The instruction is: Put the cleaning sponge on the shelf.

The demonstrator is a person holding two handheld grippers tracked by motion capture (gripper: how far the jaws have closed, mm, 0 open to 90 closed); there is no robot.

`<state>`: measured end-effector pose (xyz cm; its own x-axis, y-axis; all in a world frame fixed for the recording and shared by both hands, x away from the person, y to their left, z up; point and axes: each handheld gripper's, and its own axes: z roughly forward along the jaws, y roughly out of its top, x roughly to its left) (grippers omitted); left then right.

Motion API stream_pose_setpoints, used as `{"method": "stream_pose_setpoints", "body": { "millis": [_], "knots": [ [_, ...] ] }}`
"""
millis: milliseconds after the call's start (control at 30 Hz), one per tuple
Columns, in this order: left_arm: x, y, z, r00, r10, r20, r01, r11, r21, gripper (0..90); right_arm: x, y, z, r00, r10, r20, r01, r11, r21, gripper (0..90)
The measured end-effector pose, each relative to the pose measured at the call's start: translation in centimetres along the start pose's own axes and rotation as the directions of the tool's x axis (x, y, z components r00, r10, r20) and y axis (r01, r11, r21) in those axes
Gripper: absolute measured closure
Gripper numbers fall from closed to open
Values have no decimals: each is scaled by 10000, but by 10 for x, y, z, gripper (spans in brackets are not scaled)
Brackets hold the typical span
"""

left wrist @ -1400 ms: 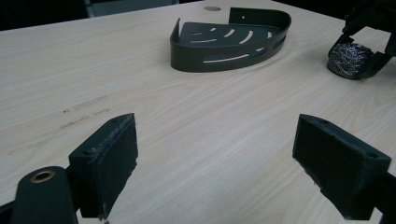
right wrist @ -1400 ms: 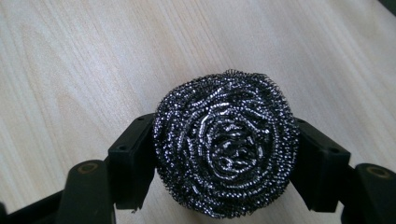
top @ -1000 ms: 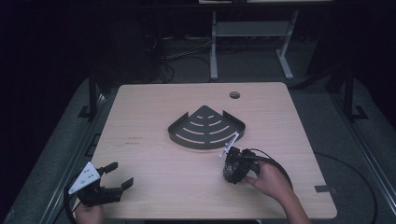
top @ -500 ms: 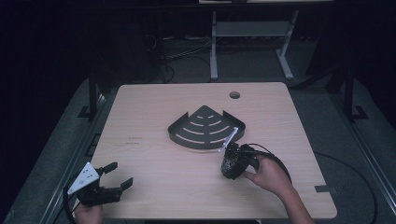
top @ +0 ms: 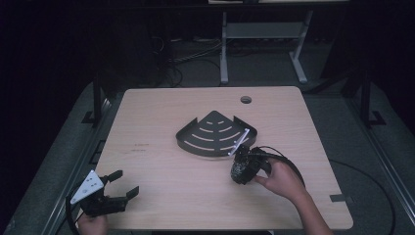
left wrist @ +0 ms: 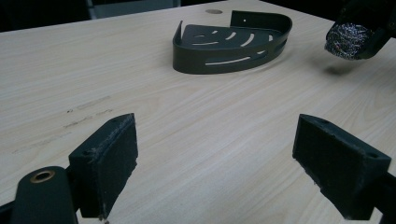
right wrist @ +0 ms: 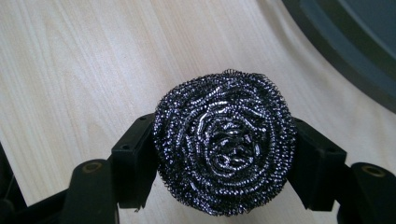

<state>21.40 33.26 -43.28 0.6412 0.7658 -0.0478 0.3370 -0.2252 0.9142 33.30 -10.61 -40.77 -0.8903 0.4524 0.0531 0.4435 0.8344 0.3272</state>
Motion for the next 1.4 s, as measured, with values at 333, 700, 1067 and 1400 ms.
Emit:
{"method": "stream_pose_setpoints", "body": {
  "millis": [333,700,1067,1400],
  "knots": [
    [0,0,0,10000,-13,-8,13,10000,-7,133,-3,7,-9,10000,-41,-5,41,10000,-71,321],
    [1,0,-1,10000,-41,-14,41,10000,-24,133,-7,16,-16,10000,-52,-66,52,9999,-127,321],
    [2,0,-1,10000,-36,-42,35,10000,-34,133,-12,25,-23,9999,-129,-81,128,9997,-212,321],
    [2,0,-1,10000,-55,-39,54,10000,-66,133,-16,34,-29,9996,-138,-227,130,9993,-354,321]
  ]
}}
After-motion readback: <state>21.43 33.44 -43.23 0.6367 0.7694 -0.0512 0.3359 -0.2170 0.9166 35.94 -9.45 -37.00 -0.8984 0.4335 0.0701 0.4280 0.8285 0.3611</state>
